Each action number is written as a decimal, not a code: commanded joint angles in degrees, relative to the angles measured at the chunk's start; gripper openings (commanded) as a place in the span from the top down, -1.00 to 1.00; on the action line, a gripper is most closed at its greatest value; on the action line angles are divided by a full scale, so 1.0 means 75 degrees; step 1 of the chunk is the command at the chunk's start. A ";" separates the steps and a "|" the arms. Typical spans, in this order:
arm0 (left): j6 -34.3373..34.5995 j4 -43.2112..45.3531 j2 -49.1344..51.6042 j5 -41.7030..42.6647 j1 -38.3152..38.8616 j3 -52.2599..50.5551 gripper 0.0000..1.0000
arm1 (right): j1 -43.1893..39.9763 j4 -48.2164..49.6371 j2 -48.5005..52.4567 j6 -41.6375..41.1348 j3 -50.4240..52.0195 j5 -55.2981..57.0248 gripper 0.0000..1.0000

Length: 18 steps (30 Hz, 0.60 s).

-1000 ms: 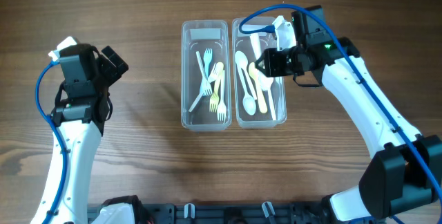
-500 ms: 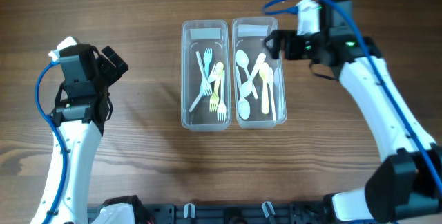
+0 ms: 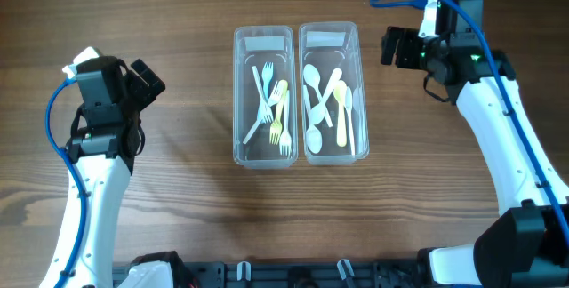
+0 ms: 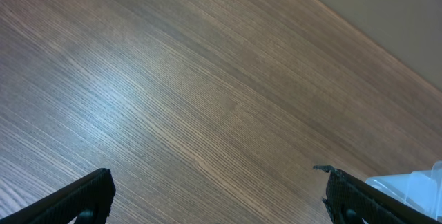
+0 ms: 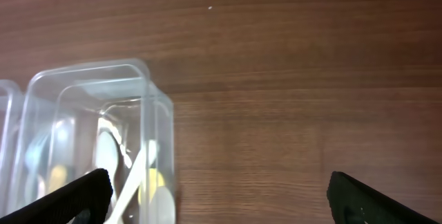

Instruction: Pack container

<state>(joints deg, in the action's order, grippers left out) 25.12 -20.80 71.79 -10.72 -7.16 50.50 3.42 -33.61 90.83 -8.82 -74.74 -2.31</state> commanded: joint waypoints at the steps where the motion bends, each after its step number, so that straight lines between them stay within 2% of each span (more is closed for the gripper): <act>1: -0.0122 0.0015 -0.0058 -0.0093 -0.0035 -0.0003 -0.99 | 0.0006 -0.0006 -0.0143 -0.0023 -0.0079 0.0335 -1.00; 18: -0.0122 0.0015 -0.0058 -0.0093 -0.0035 -0.0003 -1.00 | 0.0006 -0.0009 -0.0143 -0.0023 -0.0079 0.0335 -0.99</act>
<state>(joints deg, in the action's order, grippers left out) 25.12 -20.80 71.79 -10.72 -7.16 50.50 3.42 -33.61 90.83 -8.82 -74.72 -0.99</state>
